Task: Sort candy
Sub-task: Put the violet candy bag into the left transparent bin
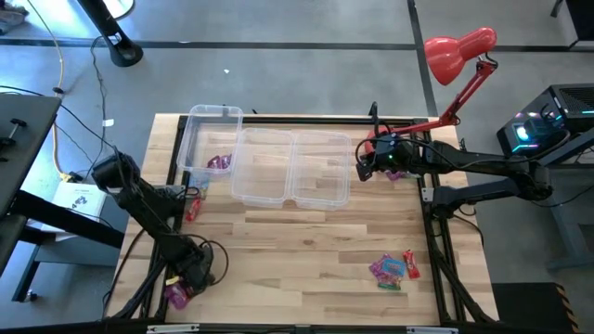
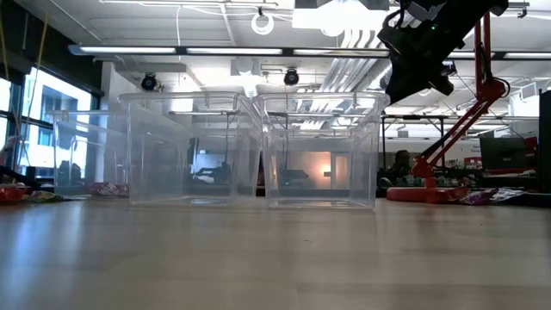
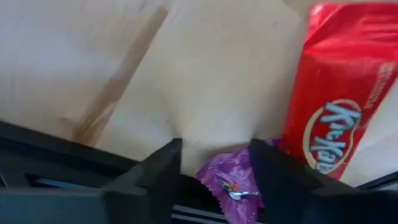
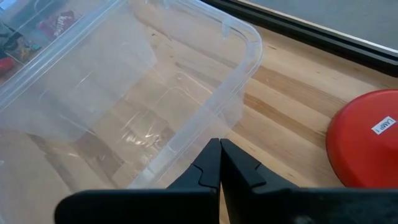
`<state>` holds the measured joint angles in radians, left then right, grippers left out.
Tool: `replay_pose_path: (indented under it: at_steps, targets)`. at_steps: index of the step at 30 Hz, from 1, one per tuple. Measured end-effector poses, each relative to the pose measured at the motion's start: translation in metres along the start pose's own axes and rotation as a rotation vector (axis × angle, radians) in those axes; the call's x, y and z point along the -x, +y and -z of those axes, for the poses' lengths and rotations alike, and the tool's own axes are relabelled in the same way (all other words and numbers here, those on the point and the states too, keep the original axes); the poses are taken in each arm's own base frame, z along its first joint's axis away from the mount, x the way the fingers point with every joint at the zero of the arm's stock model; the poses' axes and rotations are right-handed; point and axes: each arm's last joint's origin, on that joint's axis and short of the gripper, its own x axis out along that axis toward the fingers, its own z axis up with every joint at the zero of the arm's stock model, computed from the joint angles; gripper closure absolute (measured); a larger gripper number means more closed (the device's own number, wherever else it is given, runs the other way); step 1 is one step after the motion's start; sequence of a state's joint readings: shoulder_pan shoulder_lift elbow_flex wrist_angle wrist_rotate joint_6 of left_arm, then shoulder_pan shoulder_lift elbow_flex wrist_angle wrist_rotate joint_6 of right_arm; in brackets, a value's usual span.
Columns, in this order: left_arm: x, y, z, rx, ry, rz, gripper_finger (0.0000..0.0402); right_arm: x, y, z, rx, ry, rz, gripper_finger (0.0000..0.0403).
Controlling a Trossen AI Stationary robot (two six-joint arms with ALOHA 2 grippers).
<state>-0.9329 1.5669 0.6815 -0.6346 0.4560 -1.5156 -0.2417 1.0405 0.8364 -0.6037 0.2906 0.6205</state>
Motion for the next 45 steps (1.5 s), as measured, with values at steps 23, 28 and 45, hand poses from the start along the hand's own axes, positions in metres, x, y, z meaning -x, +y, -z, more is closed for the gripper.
replay_pose_path:
  at_steps: [23, 28, 45]
  targets:
    - [0.034, -0.011, 0.031, -0.095, -0.075, 0.321, 0.0306, 0.000, 0.000, 0.000, -0.010, -0.013, 0.017, 0.0403]
    - [0.024, -0.023, 0.044, -0.085, -0.038, 0.382, 0.0262, 0.000, -0.001, 0.000, -0.008, -0.011, 0.019, 0.0403]
    - [-0.029, -0.030, 0.035, -0.019, 0.147, 0.165, 0.0364, 0.000, -0.002, 0.000, -0.006, -0.019, 0.040, 0.0403]
